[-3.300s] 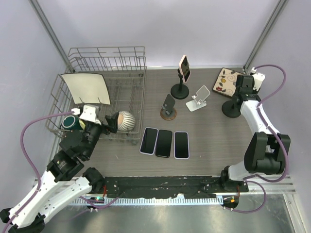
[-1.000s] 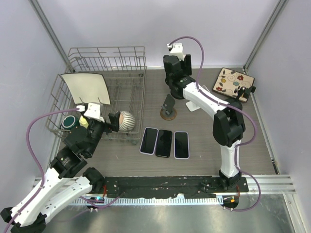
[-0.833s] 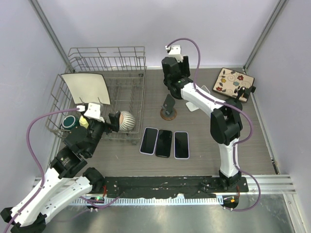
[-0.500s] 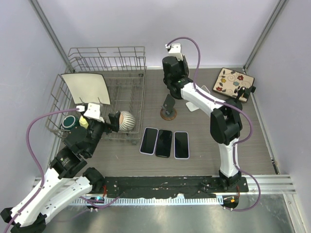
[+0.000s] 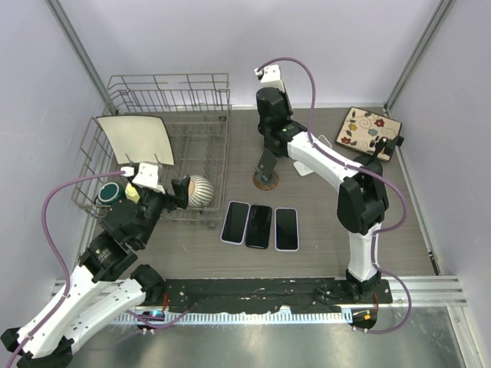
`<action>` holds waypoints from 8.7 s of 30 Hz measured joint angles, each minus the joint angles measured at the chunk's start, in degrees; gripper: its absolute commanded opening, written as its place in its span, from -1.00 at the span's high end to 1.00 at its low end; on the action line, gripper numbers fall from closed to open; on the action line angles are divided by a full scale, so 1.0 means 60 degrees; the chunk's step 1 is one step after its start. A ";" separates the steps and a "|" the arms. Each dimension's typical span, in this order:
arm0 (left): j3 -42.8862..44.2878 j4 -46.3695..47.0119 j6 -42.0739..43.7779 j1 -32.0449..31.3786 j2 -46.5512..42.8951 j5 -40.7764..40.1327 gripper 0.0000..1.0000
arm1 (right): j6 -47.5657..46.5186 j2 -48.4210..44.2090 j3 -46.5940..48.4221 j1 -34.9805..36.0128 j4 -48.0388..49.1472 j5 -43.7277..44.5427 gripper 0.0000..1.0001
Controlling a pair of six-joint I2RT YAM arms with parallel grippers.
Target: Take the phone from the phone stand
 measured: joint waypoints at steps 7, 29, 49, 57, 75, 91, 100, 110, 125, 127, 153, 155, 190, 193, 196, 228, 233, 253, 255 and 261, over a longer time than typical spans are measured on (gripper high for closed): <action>-0.0036 0.0004 0.0004 0.0004 0.0000 -0.0004 -0.63 | 0.0117 -0.1636 -0.0109 0.0058 -0.0612 -0.0885 0.98; -0.0142 0.0015 0.0007 0.0004 0.0178 0.0055 -0.63 | 0.1723 -1.0265 -0.5676 0.0076 -0.4353 -0.1359 0.99; -0.0168 0.0087 -0.0386 0.0004 0.1337 0.1504 -0.80 | 0.2951 -1.2717 -1.0331 0.0095 -0.2823 -0.1537 0.98; 0.0831 0.0699 -0.1778 -0.0131 0.3847 0.3450 -0.86 | 0.3173 -1.3107 -1.0462 0.0091 -0.3002 -0.1891 0.65; 0.3024 0.5523 -0.0011 -0.2648 1.0244 0.5304 -0.89 | 0.3872 -1.3242 -0.9883 0.0095 -0.3952 -0.2794 -0.17; 0.3931 0.8087 0.1290 -0.2747 1.2932 0.6331 -0.73 | 0.3872 -1.2721 -0.9828 0.0095 -0.4404 -0.2565 -0.11; 0.4543 0.9027 0.0725 -0.2750 1.3701 0.7002 -0.40 | 0.3865 -1.2659 -0.9825 0.0095 -0.4452 -0.2437 0.06; 0.4761 0.9227 0.0273 -0.2758 1.4152 0.7435 0.50 | 0.3858 -1.2575 -0.9825 0.0095 -0.4448 -0.2466 0.25; 0.4535 0.9646 0.0029 -0.2881 1.4189 0.7424 1.00 | 0.3778 -1.2371 -0.9814 0.0058 -0.4342 -0.2211 0.34; 0.4470 0.9748 -0.0022 -0.2896 1.4185 0.7271 1.00 | 0.3719 -1.2375 -0.9814 0.0058 -0.4335 -0.2211 0.52; 0.4175 0.9129 -0.2029 -0.3075 1.3668 0.4171 1.00 | 0.2896 -1.0677 -0.8524 -0.0120 -0.4881 -0.2728 0.99; 0.4025 0.9271 -0.2047 -0.3082 1.3621 0.4124 1.00 | 0.3089 -1.0710 -0.8531 -0.0073 -0.4921 -0.2667 0.98; 0.1996 1.1945 -0.2634 -0.3016 1.3041 0.3293 1.00 | 0.4732 -1.1005 -0.8582 0.0055 -0.6182 0.0270 0.99; 0.2029 1.1930 -0.2430 -0.3016 1.3045 0.3293 1.00 | 0.4739 -1.1001 -0.8408 0.0055 -0.6364 0.0106 0.98; 0.2317 1.1610 -0.2160 -0.3005 1.3129 0.3297 1.00 | 0.4754 -1.1045 -0.8324 0.0055 -0.6510 -0.0044 0.99; 0.4109 0.8761 0.0127 -0.1180 1.3402 0.3388 -0.32 | 0.4819 -1.0630 -0.8327 0.0055 -0.7198 -0.0856 0.99; 0.3151 0.8280 -0.0379 -0.1126 1.2233 0.3450 -0.77 | 0.4932 -1.0098 -0.8324 0.0055 -0.7395 -0.1166 0.99; 0.2801 0.2178 -0.2014 -0.1111 0.4084 0.0718 -0.99 | 0.6222 -0.7329 -0.7974 0.0055 -0.8357 -0.2626 0.98; 0.2922 0.1147 -0.2036 -0.1111 0.3694 0.0229 -1.00 | 0.6357 -0.6717 -0.7858 0.0055 -0.8612 -0.2586 0.99; 0.2583 -0.0714 -0.1650 -0.1111 0.1668 -0.1308 -1.00 | 0.6721 -0.5745 -0.7577 0.0055 -0.9140 -0.2149 0.98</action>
